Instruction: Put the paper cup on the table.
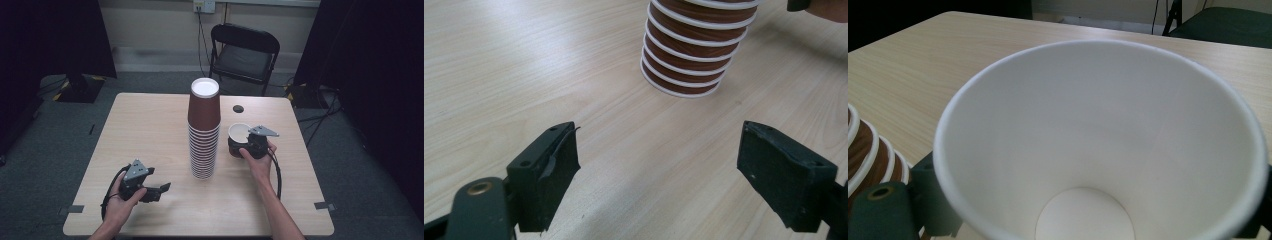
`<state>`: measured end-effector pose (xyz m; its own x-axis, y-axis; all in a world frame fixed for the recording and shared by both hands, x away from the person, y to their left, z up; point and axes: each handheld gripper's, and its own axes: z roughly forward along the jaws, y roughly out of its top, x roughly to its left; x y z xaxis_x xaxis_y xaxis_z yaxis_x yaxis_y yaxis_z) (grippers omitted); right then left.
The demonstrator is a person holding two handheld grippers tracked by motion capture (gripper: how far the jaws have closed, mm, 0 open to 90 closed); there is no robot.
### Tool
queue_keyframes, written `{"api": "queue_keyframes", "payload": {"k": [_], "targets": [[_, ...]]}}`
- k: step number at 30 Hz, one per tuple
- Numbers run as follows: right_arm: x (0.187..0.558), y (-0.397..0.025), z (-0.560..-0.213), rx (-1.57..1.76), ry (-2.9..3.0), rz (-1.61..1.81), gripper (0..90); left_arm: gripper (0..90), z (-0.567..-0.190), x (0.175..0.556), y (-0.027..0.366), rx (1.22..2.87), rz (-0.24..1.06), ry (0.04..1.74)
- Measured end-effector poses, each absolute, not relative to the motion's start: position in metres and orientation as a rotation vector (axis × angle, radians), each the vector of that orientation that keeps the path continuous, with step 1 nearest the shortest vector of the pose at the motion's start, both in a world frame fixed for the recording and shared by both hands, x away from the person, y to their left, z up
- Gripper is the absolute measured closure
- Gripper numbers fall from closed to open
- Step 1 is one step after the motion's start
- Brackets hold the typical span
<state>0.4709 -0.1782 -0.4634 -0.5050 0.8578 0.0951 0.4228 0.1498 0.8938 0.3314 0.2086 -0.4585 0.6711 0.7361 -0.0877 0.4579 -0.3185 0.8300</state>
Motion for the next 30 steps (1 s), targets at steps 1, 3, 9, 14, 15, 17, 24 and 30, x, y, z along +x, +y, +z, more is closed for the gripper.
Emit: {"api": "queue_keyframes", "payload": {"k": [1, 3, 9, 14, 15, 17, 24, 30], "targets": [[0.470, -0.179, -0.464, 1.219, 1.996, 1.315, 9.7, 16.6, -0.459, 0.331, 0.208, 1.967, 0.377, 0.936], [0.470, -0.178, -0.464, 1.212, 1.999, 1.314, 9.7, 16.5, -0.459, 0.331, 0.208, 1.971, 0.381, 0.933], [0.470, -0.177, -0.466, 1.217, 2.009, 1.309, 9.0, 16.6, -0.458, 0.331, 0.209, 1.967, 0.375, 0.937], [0.470, -0.179, -0.472, 1.247, 2.026, 1.312, 9.6, 16.5, -0.458, 0.331, 0.208, 1.956, 0.362, 0.941], [0.470, -0.179, -0.473, 1.254, 2.033, 1.308, 9.9, 16.5, -0.458, 0.331, 0.208, 1.957, 0.364, 0.942], [0.470, -0.179, -0.477, 1.265, 2.040, 1.296, 11.1, 16.6, -0.458, 0.331, 0.209, 1.956, 0.363, 0.943], [0.467, -0.181, -0.486, 1.295, 2.066, 1.268, 12.7, 16.6, -0.458, 0.331, 0.209, 1.954, 0.367, 0.945], [0.463, -0.185, -0.489, 1.313, 2.073, 1.257, 12.9, 16.6, -0.458, 0.332, 0.211, 1.950, 0.376, 0.953]]}}
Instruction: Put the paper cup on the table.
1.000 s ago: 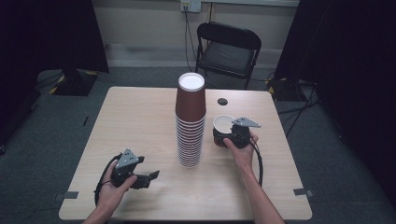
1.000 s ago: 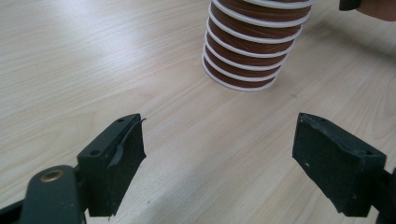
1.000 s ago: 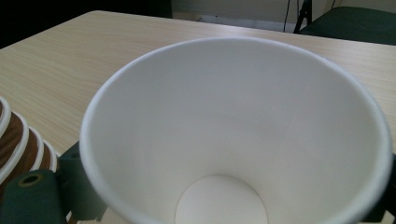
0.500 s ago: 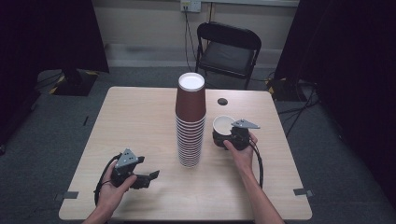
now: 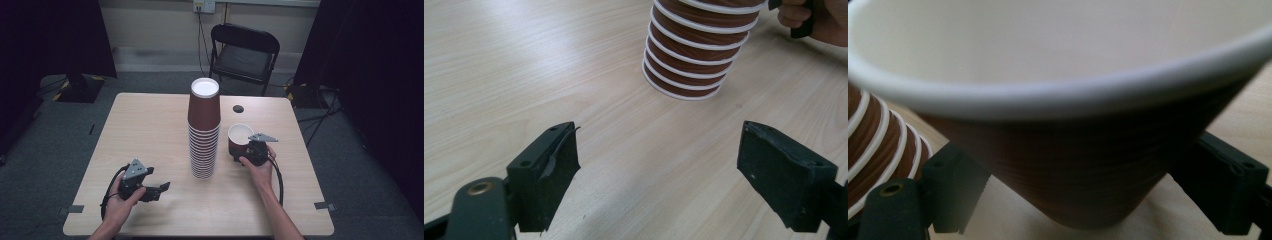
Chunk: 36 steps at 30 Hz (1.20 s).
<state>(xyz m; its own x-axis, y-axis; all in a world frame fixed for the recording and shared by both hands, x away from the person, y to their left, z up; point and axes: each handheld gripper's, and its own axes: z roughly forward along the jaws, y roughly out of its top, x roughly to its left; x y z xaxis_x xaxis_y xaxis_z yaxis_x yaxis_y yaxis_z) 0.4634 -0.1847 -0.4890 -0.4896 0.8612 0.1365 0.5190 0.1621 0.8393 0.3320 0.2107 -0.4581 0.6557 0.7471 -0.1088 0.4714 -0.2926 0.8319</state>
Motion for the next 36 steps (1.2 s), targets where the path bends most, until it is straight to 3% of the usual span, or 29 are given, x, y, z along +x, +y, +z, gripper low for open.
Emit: {"api": "queue_keyframes", "payload": {"k": [36], "targets": [[0.411, -0.224, -0.443, 1.316, 2.070, 1.277, 17.4, 15.9, -0.458, 0.340, 0.225, 1.906, 0.429, 1.006]]}}
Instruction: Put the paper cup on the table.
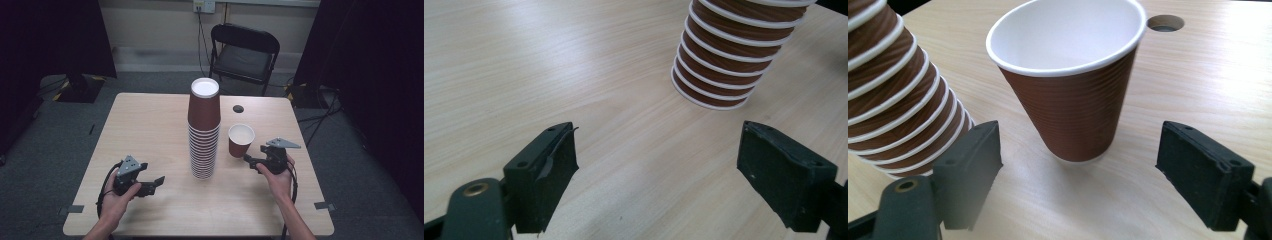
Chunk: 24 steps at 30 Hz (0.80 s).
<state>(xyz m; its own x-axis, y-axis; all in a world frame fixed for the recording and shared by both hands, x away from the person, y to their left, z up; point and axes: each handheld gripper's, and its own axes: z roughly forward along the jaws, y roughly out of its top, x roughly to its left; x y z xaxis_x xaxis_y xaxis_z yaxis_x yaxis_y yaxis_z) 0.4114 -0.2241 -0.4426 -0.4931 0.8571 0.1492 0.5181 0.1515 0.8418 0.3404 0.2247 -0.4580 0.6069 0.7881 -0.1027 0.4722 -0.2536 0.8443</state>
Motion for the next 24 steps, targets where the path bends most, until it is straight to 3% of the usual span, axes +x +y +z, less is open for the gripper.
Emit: {"api": "queue_keyframes", "payload": {"k": [24], "targets": [[0.338, -0.260, -0.423, 1.353, 2.080, 1.300, 17.0, 15.8, -0.452, 0.319, 0.238, 1.942, 0.456, 1.015]]}}
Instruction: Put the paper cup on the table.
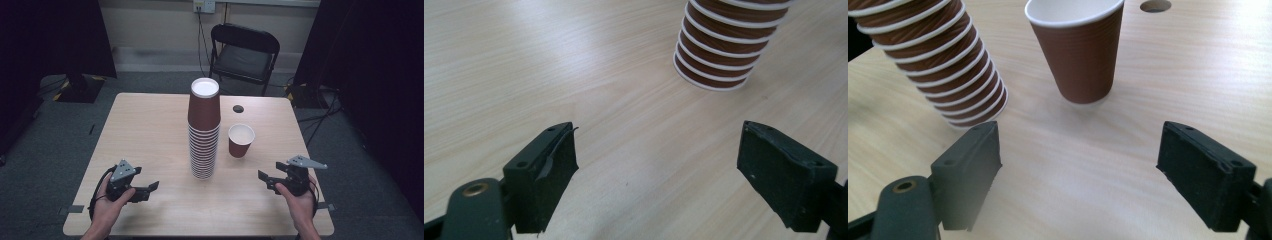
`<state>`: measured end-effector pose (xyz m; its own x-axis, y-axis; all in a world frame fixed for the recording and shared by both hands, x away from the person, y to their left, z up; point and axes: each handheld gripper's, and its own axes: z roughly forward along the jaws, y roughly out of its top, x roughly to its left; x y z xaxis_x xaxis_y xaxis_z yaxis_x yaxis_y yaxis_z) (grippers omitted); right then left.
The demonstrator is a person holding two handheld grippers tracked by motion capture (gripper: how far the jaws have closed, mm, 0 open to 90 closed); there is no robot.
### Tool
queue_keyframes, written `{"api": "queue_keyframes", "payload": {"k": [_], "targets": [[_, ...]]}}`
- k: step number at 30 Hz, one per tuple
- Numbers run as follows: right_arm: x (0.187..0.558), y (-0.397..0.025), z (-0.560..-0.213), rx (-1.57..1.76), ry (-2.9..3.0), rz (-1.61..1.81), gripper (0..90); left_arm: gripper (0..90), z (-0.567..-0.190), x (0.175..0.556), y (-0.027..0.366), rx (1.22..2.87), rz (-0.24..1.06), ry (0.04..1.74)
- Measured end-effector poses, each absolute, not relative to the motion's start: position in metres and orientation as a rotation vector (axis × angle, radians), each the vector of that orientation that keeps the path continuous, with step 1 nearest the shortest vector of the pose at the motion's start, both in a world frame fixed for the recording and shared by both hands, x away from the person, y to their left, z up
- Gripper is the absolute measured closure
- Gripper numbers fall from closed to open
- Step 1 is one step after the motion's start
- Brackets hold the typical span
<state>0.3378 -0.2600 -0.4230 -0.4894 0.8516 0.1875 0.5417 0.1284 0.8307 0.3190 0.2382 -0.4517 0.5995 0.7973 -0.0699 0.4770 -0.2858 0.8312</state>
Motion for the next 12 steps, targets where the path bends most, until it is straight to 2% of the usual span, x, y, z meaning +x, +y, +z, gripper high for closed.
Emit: {"api": "queue_keyframes", "payload": {"k": [12], "targets": [[0.310, -0.296, -0.439, 1.466, 2.008, 1.281, 16.3, 15.9, -0.458, 0.320, 0.253, 1.914, 0.475, 1.070]]}}
